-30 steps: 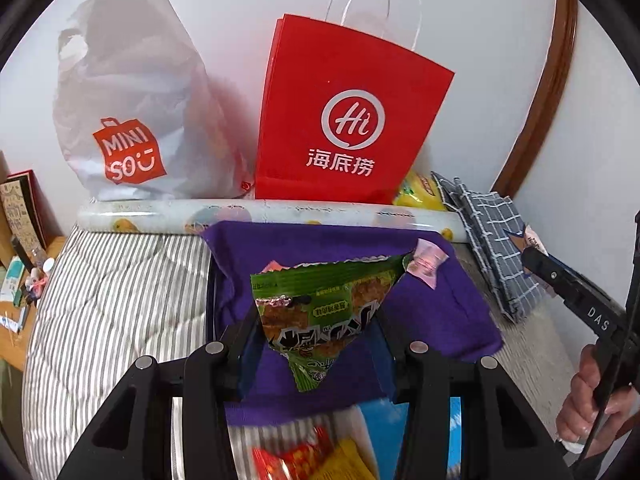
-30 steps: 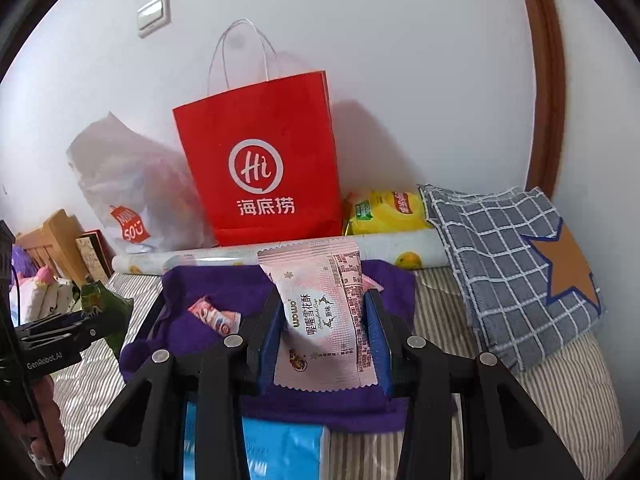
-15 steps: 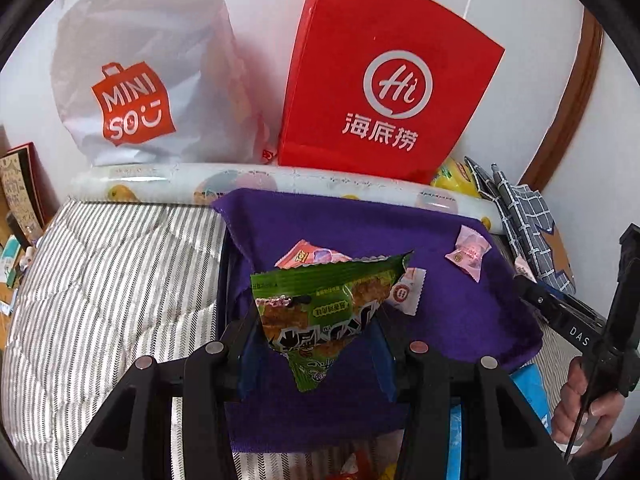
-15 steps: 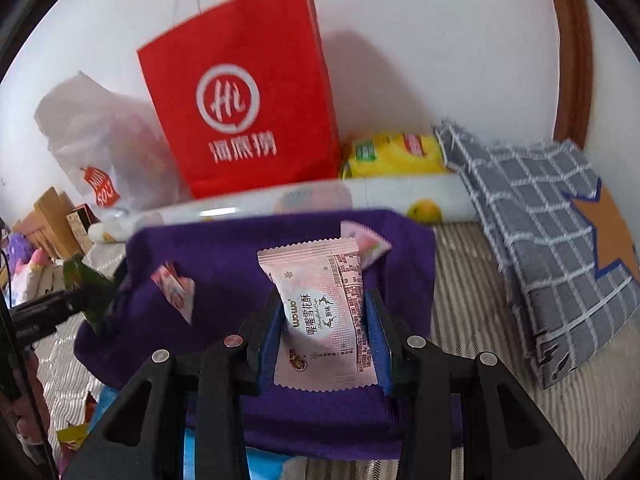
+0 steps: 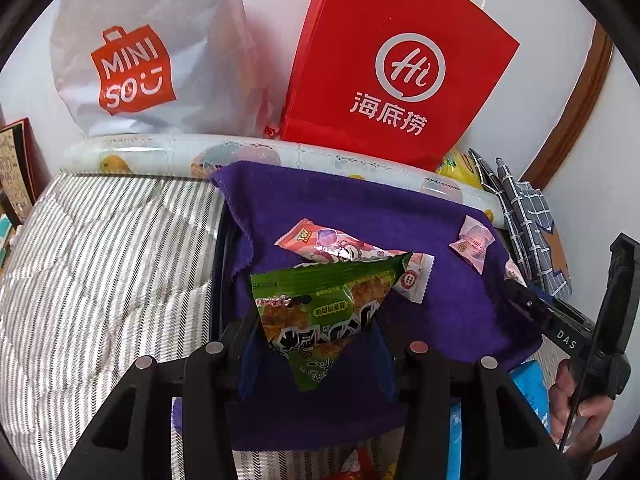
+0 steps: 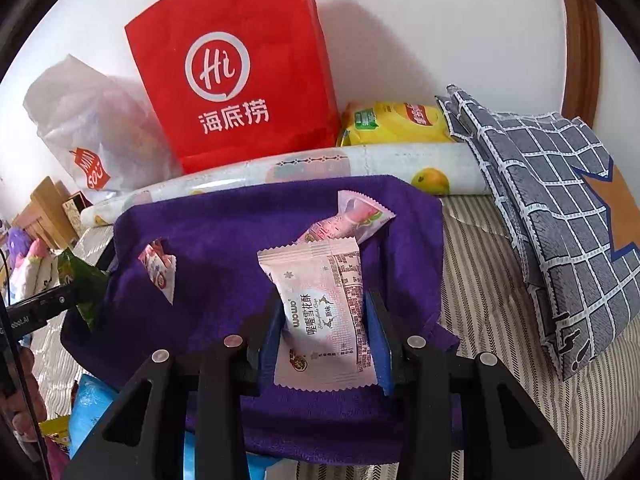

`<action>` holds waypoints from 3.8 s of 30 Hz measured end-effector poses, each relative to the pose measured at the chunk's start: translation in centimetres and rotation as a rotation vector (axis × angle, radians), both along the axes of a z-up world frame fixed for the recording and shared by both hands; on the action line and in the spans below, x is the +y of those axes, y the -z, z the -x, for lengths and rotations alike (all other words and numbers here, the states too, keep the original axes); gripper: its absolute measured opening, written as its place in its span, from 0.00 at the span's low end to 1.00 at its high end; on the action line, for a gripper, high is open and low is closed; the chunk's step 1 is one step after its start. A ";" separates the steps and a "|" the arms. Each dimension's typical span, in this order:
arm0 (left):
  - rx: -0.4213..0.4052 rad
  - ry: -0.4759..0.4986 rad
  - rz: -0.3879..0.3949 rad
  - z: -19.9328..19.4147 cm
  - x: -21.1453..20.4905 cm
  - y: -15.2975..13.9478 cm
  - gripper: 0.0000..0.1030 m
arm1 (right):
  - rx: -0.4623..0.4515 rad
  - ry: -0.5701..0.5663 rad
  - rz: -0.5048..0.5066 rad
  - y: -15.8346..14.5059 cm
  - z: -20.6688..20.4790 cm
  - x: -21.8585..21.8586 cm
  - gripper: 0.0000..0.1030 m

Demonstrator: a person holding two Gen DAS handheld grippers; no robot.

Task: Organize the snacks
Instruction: 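Carry the Orion packet and green chip bag with both tools over the purple towel, then open the right tool to drop the Orion packet while the left tool releases the green chip bag, then grasp the dark blue packet with the right tool while the left tool grasps the white chip bag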

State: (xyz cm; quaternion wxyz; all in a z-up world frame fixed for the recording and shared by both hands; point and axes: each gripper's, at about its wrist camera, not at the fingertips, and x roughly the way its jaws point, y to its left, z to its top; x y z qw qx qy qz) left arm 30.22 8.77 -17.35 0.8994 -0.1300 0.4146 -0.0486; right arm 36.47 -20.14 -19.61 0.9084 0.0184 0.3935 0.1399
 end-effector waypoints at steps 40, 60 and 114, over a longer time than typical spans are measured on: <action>0.007 -0.032 -0.065 -0.7 -1.1 1.2 0.54 | -0.015 -0.007 0.001 -0.3 0.6 0.0 0.47; -0.110 0.025 0.017 1.1 -1.3 -1.6 0.74 | -0.051 0.041 -0.012 -2.6 2.3 -0.9 0.62; 0.014 0.040 -0.009 17.5 4.0 -0.3 0.80 | 0.118 0.072 0.108 2.6 20.8 -0.7 0.46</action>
